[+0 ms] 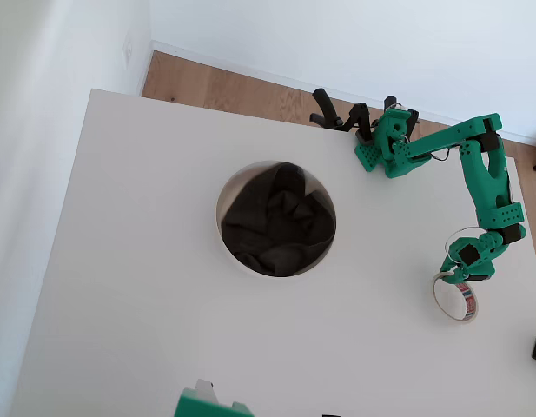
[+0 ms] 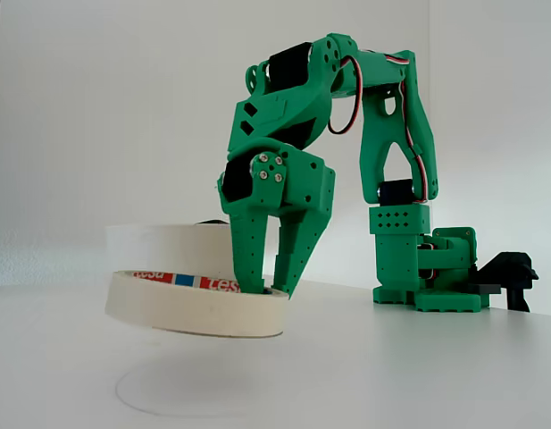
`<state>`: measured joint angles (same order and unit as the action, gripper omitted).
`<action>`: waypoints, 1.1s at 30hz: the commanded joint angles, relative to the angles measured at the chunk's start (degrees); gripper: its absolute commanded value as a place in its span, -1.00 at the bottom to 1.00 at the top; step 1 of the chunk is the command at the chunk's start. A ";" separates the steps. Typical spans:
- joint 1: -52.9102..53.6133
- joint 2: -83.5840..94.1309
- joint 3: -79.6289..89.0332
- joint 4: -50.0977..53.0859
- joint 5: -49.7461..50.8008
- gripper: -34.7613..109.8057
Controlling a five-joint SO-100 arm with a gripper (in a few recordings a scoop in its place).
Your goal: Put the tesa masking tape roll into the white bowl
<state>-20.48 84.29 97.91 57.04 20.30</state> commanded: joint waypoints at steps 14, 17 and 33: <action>32.70 34.63 -22.68 23.38 -10.72 -0.63; 43.95 36.39 -22.50 24.17 -11.60 -0.63; 77.08 7.03 -21.97 4.66 -18.37 -0.63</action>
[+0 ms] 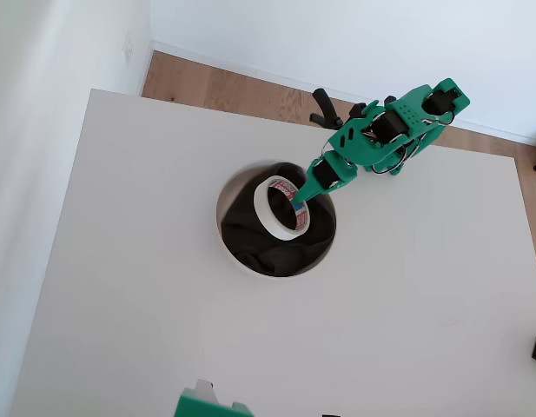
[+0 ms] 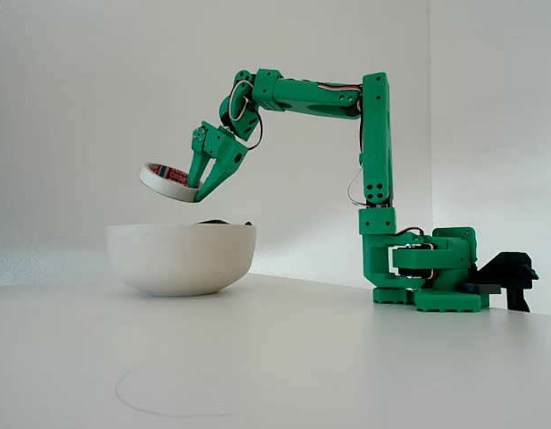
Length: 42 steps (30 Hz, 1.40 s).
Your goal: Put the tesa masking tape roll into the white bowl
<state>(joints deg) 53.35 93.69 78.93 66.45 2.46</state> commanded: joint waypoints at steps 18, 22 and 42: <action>3.52 -15.03 -3.25 -10.20 2.90 -0.31; 3.43 -14.77 -3.34 -10.28 3.60 -0.35; 3.34 -19.95 -20.92 -1.93 5.98 -0.64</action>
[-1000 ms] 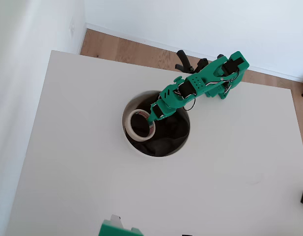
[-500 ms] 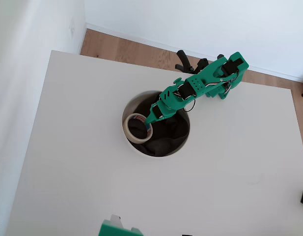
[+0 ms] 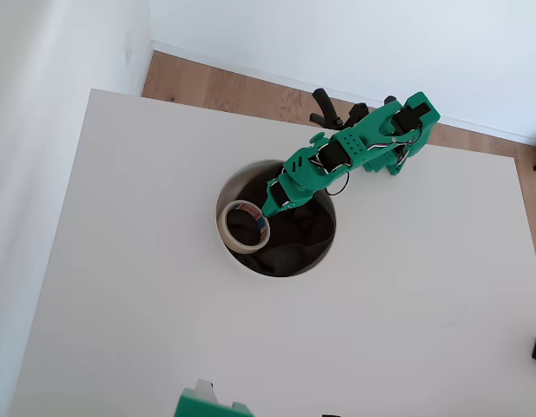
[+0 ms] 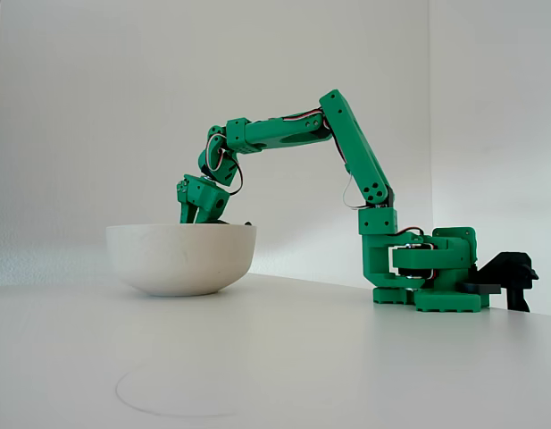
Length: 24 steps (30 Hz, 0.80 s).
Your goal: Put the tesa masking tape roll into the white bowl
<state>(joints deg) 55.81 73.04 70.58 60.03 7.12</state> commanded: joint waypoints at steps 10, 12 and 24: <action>-4.92 -1.14 -40.34 19.25 2.81 -0.64; -8.00 2.29 -40.34 21.71 2.81 -0.64; -33.13 19.42 -39.99 44.47 2.20 -0.64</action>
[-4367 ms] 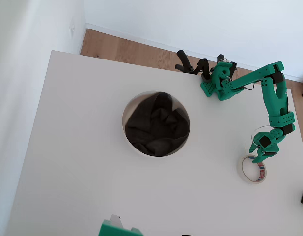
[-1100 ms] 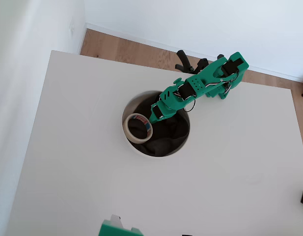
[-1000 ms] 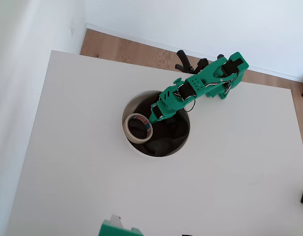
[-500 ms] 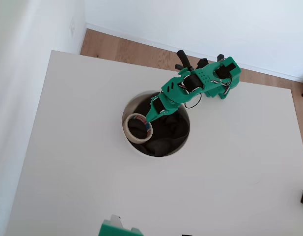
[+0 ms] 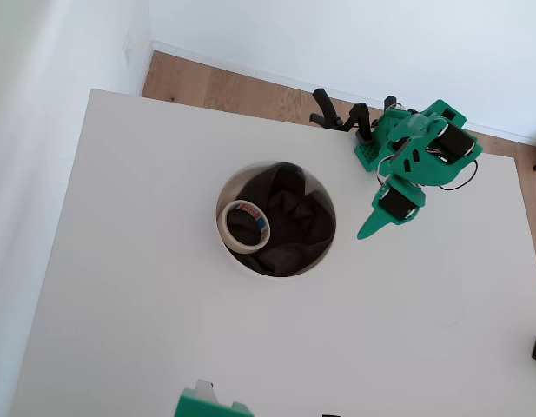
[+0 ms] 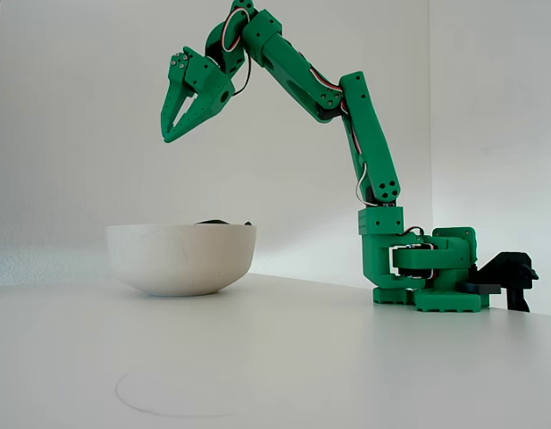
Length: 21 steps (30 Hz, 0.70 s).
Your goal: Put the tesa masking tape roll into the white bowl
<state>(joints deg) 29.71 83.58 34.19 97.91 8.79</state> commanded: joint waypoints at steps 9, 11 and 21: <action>-26.02 34.45 22.94 6.94 2.02 -0.64; -29.00 41.04 31.38 5.36 2.29 -0.64; -32.52 74.09 83.76 -13.27 -0.09 -0.64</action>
<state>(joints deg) -1.58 150.82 102.30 89.74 9.40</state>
